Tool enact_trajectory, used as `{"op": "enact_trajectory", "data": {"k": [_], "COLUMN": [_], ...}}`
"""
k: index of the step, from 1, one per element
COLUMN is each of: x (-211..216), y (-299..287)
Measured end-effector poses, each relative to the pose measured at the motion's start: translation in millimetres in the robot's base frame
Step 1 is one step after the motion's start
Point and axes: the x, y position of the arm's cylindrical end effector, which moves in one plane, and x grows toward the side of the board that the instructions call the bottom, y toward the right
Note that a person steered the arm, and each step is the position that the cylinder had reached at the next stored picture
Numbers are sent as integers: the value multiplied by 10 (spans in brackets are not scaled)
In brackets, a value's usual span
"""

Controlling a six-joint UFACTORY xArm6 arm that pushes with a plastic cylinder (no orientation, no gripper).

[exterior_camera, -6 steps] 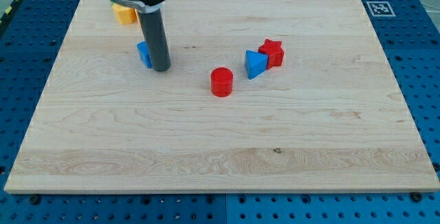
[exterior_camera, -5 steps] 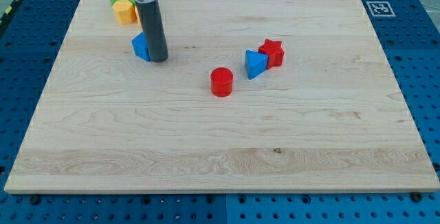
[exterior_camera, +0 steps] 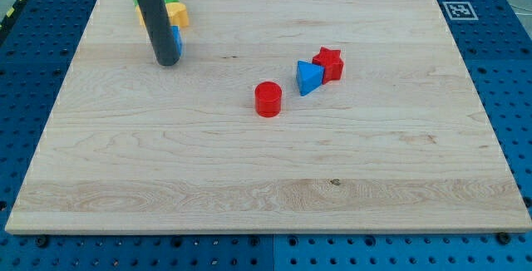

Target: Move the red circle to the bottom center of the board

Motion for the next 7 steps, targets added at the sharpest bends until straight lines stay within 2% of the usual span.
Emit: {"op": "enact_trajectory", "data": {"k": [3, 7], "x": [-203, 87], "y": [-148, -127]}}
